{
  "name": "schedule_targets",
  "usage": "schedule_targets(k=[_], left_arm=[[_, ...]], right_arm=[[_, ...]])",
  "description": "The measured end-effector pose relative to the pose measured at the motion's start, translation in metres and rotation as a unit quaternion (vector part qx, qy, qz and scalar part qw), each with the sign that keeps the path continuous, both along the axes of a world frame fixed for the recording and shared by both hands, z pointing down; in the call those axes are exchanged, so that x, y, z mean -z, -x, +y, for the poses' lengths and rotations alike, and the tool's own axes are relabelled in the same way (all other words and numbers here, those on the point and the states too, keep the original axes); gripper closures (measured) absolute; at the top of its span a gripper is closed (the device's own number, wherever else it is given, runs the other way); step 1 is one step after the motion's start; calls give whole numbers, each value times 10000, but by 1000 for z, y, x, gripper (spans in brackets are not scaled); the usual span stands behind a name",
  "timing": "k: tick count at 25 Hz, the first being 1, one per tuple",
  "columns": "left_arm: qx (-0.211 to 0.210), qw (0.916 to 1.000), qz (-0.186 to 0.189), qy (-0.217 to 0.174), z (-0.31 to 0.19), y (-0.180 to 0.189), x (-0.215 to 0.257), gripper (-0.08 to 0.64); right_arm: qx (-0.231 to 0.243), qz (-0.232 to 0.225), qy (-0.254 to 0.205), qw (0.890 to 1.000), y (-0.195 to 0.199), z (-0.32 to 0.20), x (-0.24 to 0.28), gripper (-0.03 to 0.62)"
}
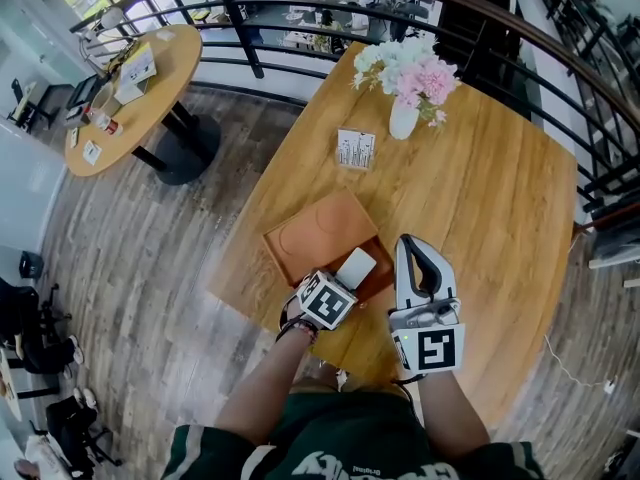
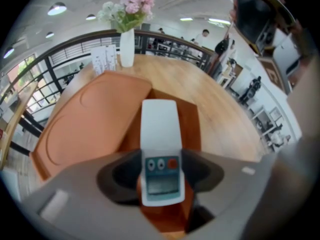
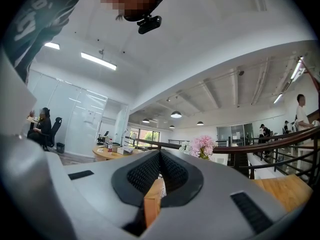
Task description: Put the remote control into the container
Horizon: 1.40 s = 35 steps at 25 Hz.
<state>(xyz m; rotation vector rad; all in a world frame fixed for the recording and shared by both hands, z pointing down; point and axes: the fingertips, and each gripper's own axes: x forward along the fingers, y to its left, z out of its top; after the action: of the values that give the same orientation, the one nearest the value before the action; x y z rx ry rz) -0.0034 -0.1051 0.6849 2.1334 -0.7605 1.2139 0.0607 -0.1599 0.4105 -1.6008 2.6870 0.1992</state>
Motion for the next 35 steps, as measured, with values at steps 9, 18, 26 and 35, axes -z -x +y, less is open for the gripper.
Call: schedule_targets(k=[9, 18, 26, 35], left_arm=[[-179, 9994, -68, 298, 4, -4, -12, 311], [-548, 9969, -440, 355, 4, -12, -24, 311], [-694, 9951, -493, 496, 8, -13, -33, 311], [-962, 9910, -538, 754, 8, -17, -38, 305]], right_arm=[[-108, 82, 28, 9999, -5, 0, -1, 577], [-232, 198, 8, 9995, -11, 3, -3, 577], [-264, 196, -8, 9995, -9, 5, -1, 577], [-266, 206, 12, 9994, -8, 3, -2, 577]])
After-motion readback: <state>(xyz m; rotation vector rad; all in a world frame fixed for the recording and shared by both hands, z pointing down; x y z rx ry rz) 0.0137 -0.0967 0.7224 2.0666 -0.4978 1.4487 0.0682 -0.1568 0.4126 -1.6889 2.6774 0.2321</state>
